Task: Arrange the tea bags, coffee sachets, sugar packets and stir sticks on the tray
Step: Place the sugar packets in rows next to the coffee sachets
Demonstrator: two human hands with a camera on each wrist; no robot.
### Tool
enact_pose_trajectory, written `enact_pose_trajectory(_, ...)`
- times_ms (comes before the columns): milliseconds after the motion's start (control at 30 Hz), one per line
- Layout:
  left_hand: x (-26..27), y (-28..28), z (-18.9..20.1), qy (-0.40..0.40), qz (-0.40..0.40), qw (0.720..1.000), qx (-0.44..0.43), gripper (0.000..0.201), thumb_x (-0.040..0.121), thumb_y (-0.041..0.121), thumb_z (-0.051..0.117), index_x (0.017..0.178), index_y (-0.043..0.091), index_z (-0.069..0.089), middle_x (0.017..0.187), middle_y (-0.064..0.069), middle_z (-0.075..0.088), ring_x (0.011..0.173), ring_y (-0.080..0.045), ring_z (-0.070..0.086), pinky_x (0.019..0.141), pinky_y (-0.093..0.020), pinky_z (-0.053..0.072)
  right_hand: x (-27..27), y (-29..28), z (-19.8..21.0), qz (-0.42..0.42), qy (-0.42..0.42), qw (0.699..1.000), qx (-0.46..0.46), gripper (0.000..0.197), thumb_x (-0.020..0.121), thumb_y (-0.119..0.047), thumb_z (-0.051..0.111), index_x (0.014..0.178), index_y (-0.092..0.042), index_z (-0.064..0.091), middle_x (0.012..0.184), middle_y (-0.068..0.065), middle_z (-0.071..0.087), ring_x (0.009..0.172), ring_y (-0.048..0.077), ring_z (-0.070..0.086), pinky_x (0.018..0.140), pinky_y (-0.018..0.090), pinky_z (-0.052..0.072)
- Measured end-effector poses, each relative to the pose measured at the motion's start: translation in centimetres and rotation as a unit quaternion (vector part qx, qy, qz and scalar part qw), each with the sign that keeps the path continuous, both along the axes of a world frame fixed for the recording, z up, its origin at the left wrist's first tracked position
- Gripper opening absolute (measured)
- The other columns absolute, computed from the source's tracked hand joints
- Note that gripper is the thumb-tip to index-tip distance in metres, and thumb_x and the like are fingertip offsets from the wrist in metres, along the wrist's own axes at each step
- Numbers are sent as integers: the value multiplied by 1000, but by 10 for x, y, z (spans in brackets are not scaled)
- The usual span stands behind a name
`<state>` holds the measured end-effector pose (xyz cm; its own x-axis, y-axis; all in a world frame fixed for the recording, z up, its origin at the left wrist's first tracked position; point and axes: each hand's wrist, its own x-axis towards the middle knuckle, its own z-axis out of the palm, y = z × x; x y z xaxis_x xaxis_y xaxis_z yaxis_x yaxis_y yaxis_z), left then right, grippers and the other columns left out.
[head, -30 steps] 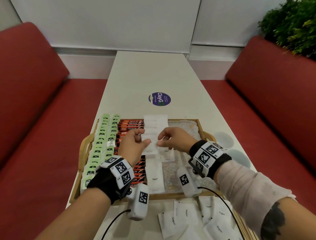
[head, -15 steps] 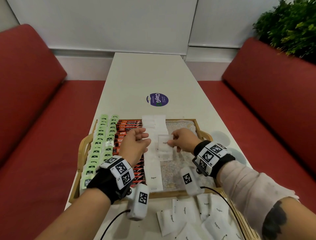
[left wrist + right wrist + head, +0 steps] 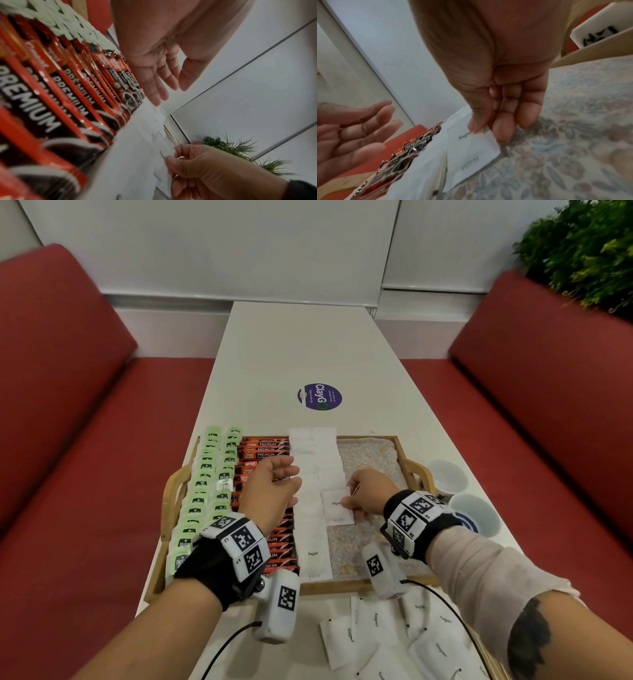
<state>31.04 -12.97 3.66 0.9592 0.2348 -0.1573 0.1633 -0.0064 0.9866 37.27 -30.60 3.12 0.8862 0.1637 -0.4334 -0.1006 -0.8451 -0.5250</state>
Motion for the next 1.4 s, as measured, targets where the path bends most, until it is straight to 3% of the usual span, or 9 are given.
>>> enact_pose_trajectory(200,0,1,-1,4,-1,1000,4,30,88,1,59,111,20,55,105,3,62,93,-14,61,80,-38,57,0,3,1,-18,18,1000,6,25,87,-11,67,75,-15,45,66,8,65,54,19,61,50,28,49)
enact_pose_trajectory(333,0,1,-3,5,-4,1000,8,29,88,2,60,109,22,55,105,4,62,93,-13,61,78,-35,58,-1,5,2,-25,30,999,7,22,86,-10,67,76,-12,48,83,19,72,66,27,66,68,38,57)
enact_pose_trajectory(433,0,0,-2,7,-8,1000,14,29,88,3,60,108,24,55,104,4,62,94,-12,61,77,-34,58,0,5,4,-10,43,999,-5,15,86,-13,67,75,-5,60,85,21,73,78,32,71,74,41,59)
enact_pose_trajectory(567,-2,-2,0,5,-11,1000,22,29,88,3,60,108,23,55,103,5,61,91,-11,60,76,-35,57,-1,4,8,-4,18,999,-32,37,86,-22,68,56,-12,48,69,11,67,79,32,71,74,38,56)
enact_pose_trajectory(800,-17,-16,8,-1,-46,998,41,27,88,1,59,101,24,55,101,4,61,83,-8,58,74,-36,55,-22,-14,27,-15,-32,999,7,28,88,-27,66,75,-17,43,75,5,60,57,17,59,60,29,45)
enact_pose_trajectory(967,-41,-31,9,-1,-70,996,63,23,88,4,60,103,22,57,104,3,61,84,-11,59,72,-34,54,-52,-33,36,-4,-39,999,17,19,89,-28,65,97,-14,54,80,-1,62,60,11,60,52,21,44)
enact_pose_trajectory(1167,-72,-61,8,0,-96,993,74,22,87,3,61,97,22,58,100,3,61,79,-12,60,68,-32,54,-95,-71,43,-5,-49,999,7,14,87,-24,68,86,-19,55,79,-4,61,58,11,59,55,22,46)
enact_pose_trajectory(1300,-87,-87,1,16,-132,985,107,20,85,4,64,97,19,60,97,2,63,86,-16,61,72,-31,52,-119,-100,43,-26,-57,998,-12,20,83,-16,71,75,-22,53,73,-5,58,61,8,53,67,28,51)
enact_pose_trajectory(1400,-95,-106,-8,46,-170,974,142,19,83,5,66,95,19,60,94,0,64,82,-15,60,60,-23,50,-137,-119,39,-43,-47,997,-34,13,80,-13,71,81,-16,59,74,-5,59,58,8,53,54,18,44)
